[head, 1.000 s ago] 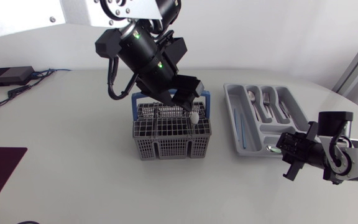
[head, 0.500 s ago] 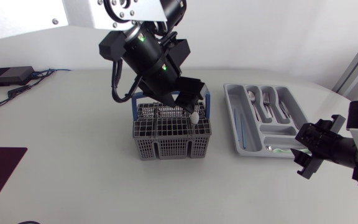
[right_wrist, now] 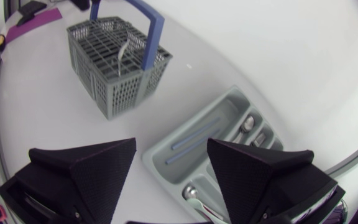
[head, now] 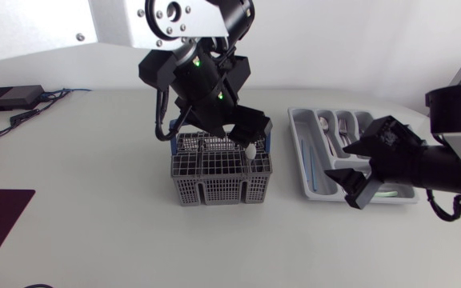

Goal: Unload the cutlery basket into the drawer organizer.

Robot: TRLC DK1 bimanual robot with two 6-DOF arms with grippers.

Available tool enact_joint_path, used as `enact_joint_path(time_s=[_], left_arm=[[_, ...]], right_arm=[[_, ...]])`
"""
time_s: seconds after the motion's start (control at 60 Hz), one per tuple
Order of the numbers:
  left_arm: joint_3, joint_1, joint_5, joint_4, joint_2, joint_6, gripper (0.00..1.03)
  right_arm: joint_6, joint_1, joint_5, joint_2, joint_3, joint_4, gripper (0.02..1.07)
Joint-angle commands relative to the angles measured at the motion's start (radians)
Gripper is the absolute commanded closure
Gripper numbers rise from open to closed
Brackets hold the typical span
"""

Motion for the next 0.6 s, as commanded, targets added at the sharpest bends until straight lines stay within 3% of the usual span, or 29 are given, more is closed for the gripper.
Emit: enact_joint_path(time_s=[0.0,0.333,0.583], left_arm=[[-0.049,0.011,-0.01,0.01,0.014,-0.019,0.2],[-0.185,0.037,-0.036,0.129,-0.061,0.012,0.2],[-0.345,0.029,-0.033,0.267,-0.178,0.162,0.2]], right_arm=[[0.149,0.058,-0.024,0.05,0.052,-0.018,0.24],[0.419,0.221,-0.108,0.251,0.192,0.019,0.24],[0.523,0.267,-0.116,0.348,0.243,0.083,0.25]])
